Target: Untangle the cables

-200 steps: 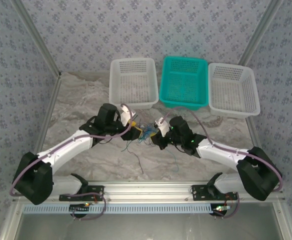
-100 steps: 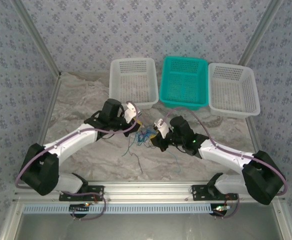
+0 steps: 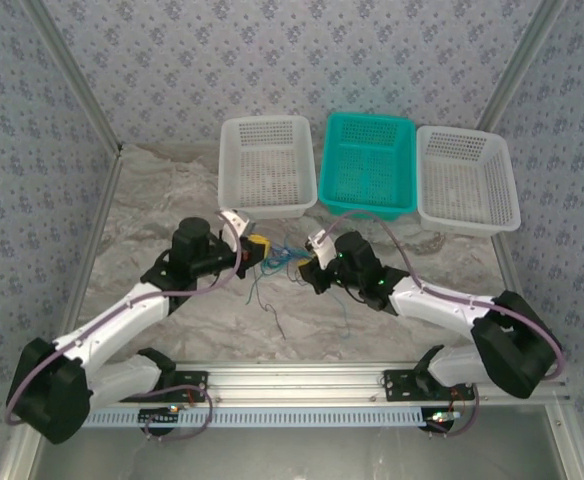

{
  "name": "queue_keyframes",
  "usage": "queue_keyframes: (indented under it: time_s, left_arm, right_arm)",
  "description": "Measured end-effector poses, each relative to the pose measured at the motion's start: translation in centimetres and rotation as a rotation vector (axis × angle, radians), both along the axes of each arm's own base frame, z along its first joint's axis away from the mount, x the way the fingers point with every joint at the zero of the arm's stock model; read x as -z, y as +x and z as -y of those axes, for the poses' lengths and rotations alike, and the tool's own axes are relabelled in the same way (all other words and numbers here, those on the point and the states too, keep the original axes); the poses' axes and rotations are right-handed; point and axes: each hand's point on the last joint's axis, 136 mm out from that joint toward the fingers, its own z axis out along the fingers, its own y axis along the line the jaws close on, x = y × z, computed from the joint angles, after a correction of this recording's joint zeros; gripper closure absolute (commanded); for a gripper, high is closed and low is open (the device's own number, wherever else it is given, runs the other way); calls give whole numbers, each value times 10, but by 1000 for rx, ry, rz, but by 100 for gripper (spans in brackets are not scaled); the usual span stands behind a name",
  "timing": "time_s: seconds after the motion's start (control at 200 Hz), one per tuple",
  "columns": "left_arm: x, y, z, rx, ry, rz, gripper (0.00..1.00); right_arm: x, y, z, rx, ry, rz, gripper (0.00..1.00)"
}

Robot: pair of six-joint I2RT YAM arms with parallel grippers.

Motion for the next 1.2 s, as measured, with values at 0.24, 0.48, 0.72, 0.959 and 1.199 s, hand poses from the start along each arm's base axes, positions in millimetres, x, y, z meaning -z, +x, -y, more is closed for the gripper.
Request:
queue_keyframes:
  time_s: [0.24,0.48,0.72,0.959,1.199]
  left_arm:
    - [-11,12,-41,-223,-82,-49,100]
    - [1,17,-71,-345,-55,-124,100]
    - [5,13,-91,-407,-39,-156,100]
    - [-1,13,-117,-500,-40,-159,100]
    - [-7,17,-115,-482,-66,-145,100]
  right_arm:
    - [2,21,-9,83,38,-5,87]
    - [21,32,-5,149,33,-69,88]
    - [26,36,2,201,61,-118,89]
    - [58,41,45,346,47,-220,86]
    - [54,32,58,376,27,-217,56]
